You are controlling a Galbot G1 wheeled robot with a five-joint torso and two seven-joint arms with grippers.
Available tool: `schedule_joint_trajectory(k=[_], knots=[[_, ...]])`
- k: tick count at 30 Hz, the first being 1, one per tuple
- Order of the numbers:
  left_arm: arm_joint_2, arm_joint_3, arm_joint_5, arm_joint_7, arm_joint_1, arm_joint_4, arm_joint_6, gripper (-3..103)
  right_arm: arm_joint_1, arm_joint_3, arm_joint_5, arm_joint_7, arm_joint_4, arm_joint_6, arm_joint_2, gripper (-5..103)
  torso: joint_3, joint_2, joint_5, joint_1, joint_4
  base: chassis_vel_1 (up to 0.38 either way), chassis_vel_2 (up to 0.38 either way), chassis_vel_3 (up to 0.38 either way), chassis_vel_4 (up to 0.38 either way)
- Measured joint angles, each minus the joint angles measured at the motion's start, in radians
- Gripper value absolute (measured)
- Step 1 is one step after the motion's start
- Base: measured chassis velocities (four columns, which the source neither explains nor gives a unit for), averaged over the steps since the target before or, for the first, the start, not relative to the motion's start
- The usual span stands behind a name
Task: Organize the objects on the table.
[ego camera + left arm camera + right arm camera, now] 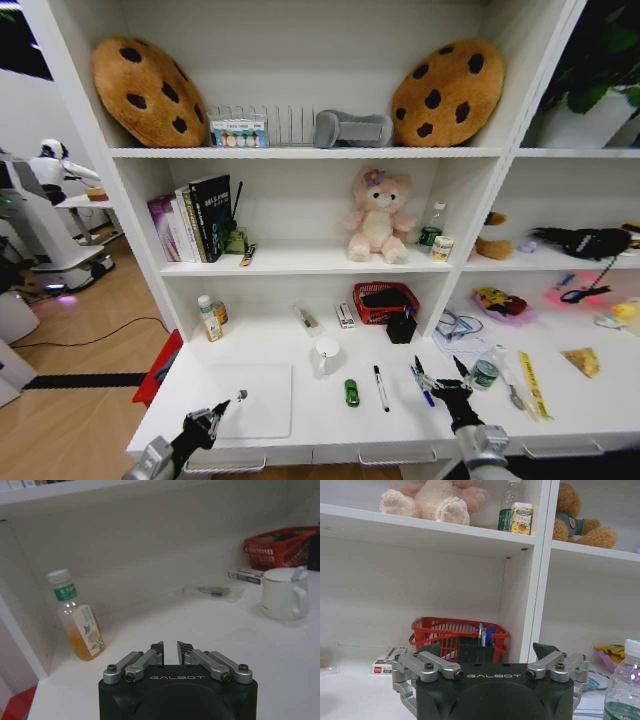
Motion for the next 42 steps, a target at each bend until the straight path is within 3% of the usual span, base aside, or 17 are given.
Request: schedule_joint_trajectory(k=[1, 4, 5, 7, 8, 11, 17, 20, 24, 28, 42], knots=[[0.000, 0.000, 0.000, 0.000, 0.000, 0.000, 0.000, 12, 0.000, 0.000, 0.000, 0.000, 0.000, 0.000, 0.000, 100, 0.000, 0.000, 0.0000, 0.000, 0.0000, 0.000, 0.000, 0.000, 0.000], [-0.119, -0.074, -0.020, -0.004, 0.000, -0.033, -0.025, 28, -0.006, -0.002, -0.004, 0.000, 0.006, 0.000, -0.001, 100, 0.000, 0.000, -0.0001, 0.000, -0.0001, 0.000, 0.000, 0.000, 0.000], [-0.119, -0.074, -0.020, -0.004, 0.000, -0.033, -0.025, 28, -0.006, -0.002, -0.004, 0.000, 0.006, 0.000, -0.001, 100, 0.000, 0.000, -0.0001, 0.000, -0.0001, 0.000, 0.000, 0.000, 0.000], [-0.226, -0.132, -0.047, -0.004, -0.002, -0.065, -0.027, 39, -0.007, 0.000, -0.001, 0.001, 0.007, 0.000, -0.007, 100, 0.000, 0.000, -0.0001, 0.000, 0.0001, 0.000, 0.000, 0.000, 0.000], [-0.226, -0.132, -0.047, -0.004, -0.002, -0.065, -0.027, 39, -0.007, 0.000, -0.001, 0.001, 0.007, 0.000, -0.007, 100, 0.000, 0.000, -0.0001, 0.000, 0.0001, 0.000, 0.000, 0.000, 0.000], [-0.311, -0.195, -0.098, -0.002, -0.004, -0.071, -0.030, 55, -0.007, 0.002, 0.011, 0.005, 0.008, -0.003, -0.015, 100, 0.000, 0.000, -0.0002, 0.000, 0.0002, 0.000, 0.000, 0.000, 0.000], [-0.354, -0.270, -0.175, 0.011, 0.002, -0.018, -0.048, 72, -0.018, 0.002, 0.008, 0.003, 0.011, -0.003, -0.019, 100, 0.000, 0.000, -0.0004, 0.000, 0.0001, 0.000, 0.000, 0.000, 0.000], [-0.353, -0.354, -0.282, 0.017, 0.007, 0.051, -0.060, 88, -0.024, 0.003, 0.008, -0.001, 0.014, -0.001, -0.019, 100, 0.000, 0.000, -0.0004, 0.000, 0.0001, 0.000, 0.000, 0.000, 0.000], [-0.358, -0.401, -0.332, 0.017, -0.011, 0.083, -0.061, 97, -0.015, -0.003, 0.015, -0.002, 0.014, -0.004, -0.021, 100, 0.000, 0.000, -0.0004, 0.000, 0.0001, 0.000, 0.000, 0.000, 0.000], [-0.383, -0.428, -0.367, 0.017, -0.029, 0.101, -0.067, 100, -0.020, -0.018, 0.022, -0.005, 0.020, -0.010, -0.016, 100, 0.000, 0.000, -0.0004, 0.000, 0.0001, 0.000, 0.000, 0.000, 0.000], [-0.387, -0.423, -0.357, 0.016, -0.027, 0.103, -0.070, 100, -0.049, -0.113, -0.016, -0.021, 0.058, 0.004, 0.008, 100, 0.000, 0.000, -0.0003, 0.000, 0.0001, 0.000, 0.000, 0.000, 0.000]])
